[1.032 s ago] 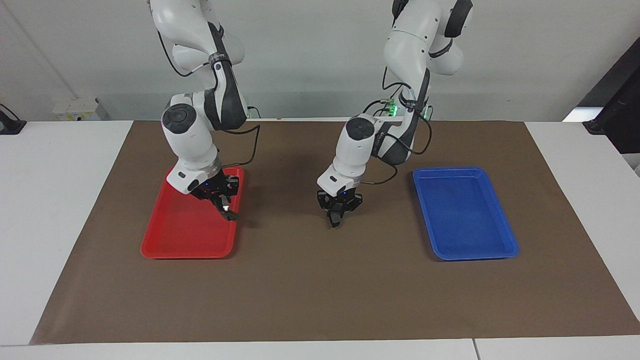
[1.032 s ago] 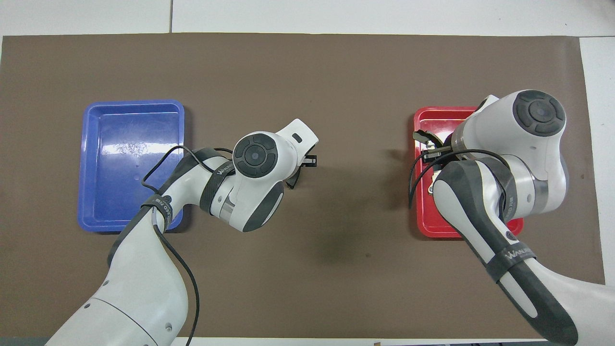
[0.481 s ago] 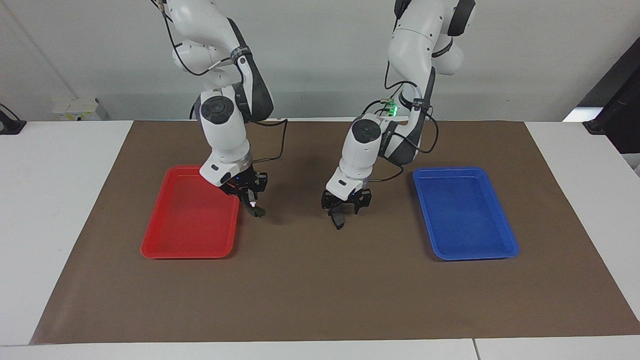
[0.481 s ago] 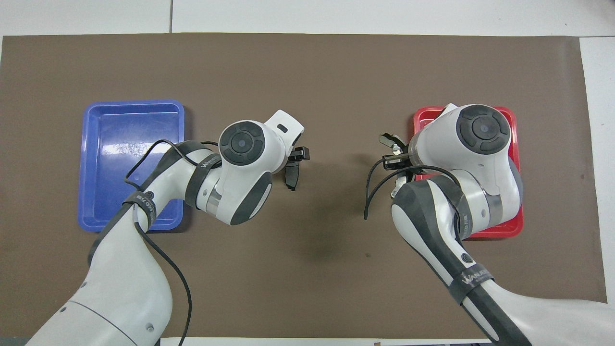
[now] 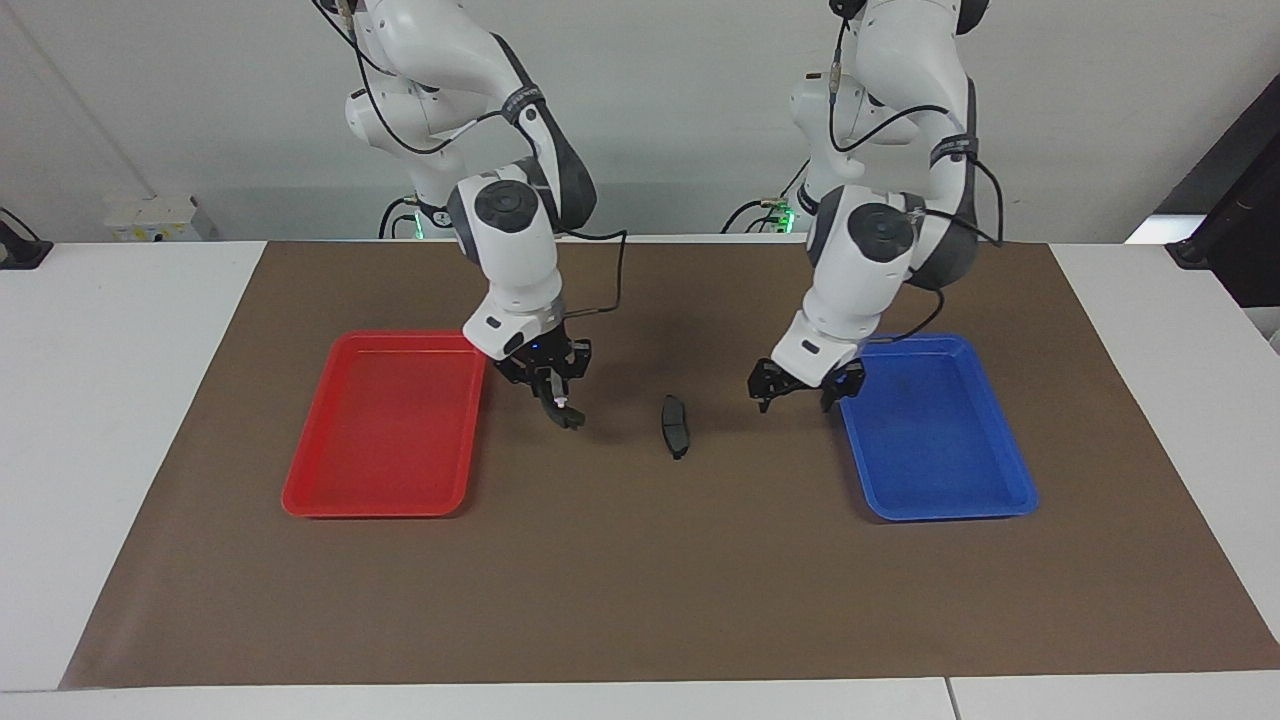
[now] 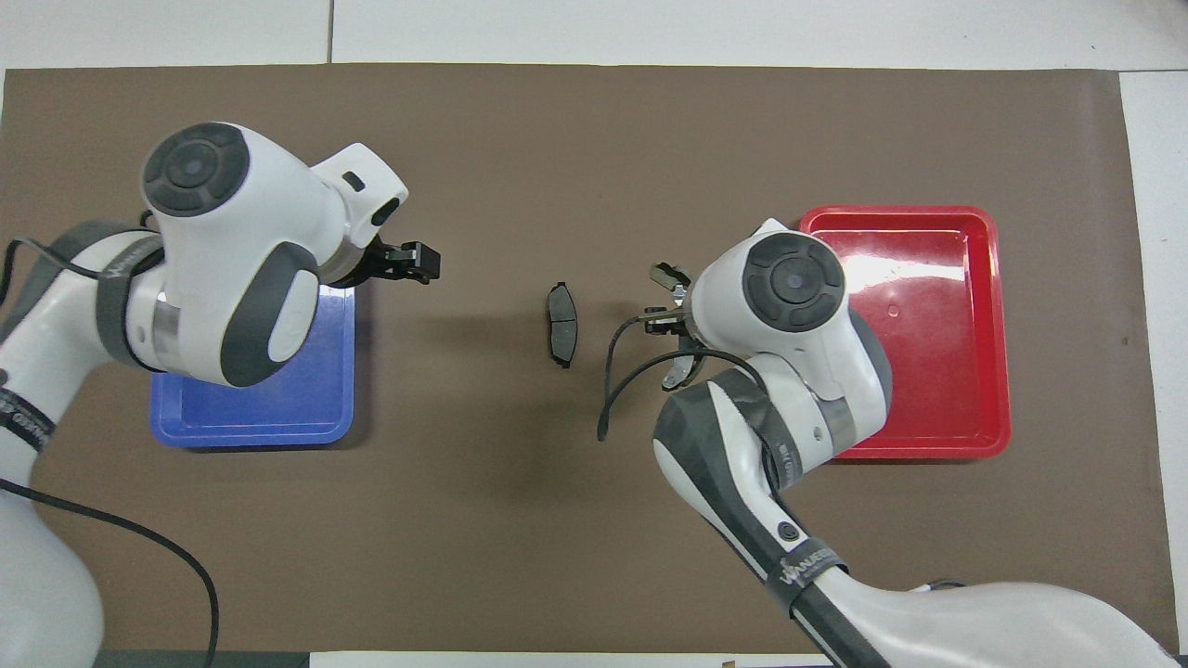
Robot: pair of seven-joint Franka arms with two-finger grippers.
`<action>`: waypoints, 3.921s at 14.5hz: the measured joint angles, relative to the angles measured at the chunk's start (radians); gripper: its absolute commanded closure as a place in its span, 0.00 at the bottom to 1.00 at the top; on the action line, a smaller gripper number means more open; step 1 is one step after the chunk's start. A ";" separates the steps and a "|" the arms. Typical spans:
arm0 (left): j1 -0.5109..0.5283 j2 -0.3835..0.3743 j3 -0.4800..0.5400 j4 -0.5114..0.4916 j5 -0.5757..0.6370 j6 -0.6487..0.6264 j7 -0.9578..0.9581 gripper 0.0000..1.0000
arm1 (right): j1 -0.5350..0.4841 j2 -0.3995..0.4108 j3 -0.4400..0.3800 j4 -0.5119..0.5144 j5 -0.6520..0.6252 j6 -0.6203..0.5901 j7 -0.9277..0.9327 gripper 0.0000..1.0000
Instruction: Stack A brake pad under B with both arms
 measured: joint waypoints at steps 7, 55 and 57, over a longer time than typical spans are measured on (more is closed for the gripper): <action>0.247 -0.122 0.006 0.078 0.000 -0.264 0.356 0.01 | 0.127 0.219 0.001 0.209 0.000 0.018 0.149 1.00; 0.278 -0.212 -0.023 0.192 0.023 -0.463 0.291 0.00 | 0.152 0.270 -0.027 0.231 -0.042 0.120 0.168 0.01; 0.278 -0.210 -0.023 0.192 0.023 -0.466 0.291 0.00 | 0.146 0.245 -0.055 0.235 -0.069 0.120 0.168 0.01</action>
